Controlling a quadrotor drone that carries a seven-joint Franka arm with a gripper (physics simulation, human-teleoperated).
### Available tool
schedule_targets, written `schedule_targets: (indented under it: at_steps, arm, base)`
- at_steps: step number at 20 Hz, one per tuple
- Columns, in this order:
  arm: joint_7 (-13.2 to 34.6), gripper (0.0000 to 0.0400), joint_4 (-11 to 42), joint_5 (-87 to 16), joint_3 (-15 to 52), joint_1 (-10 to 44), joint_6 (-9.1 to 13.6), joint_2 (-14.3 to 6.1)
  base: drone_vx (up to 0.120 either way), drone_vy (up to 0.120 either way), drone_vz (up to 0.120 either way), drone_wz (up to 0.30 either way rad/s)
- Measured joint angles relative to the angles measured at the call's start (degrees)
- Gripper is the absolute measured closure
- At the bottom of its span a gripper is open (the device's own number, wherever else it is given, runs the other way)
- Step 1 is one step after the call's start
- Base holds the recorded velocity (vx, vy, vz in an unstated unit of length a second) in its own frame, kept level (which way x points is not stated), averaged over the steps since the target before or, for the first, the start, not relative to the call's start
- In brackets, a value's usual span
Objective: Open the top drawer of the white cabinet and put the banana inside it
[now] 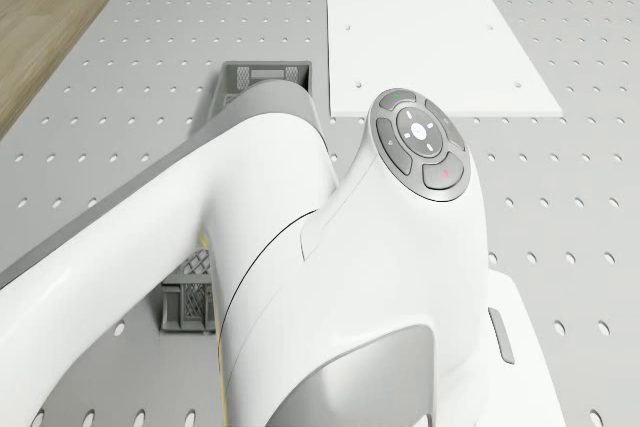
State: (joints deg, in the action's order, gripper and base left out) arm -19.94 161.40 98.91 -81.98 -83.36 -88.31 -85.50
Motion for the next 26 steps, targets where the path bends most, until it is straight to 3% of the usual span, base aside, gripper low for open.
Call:
schedule_targets:
  at_steps: [17,26]
  arm:
    - [-0.2,0.0000,-0.1,-0.7,-0.2,-0.3,-1.6,-1.7]
    - [-0.3,0.0000,-0.1,-1.0,-0.2,-0.4,-2.3,-2.5]
  base:
    - [0.120,0.000,-0.120,0.000]
    - [0.027,0.000,-0.120,0.000]
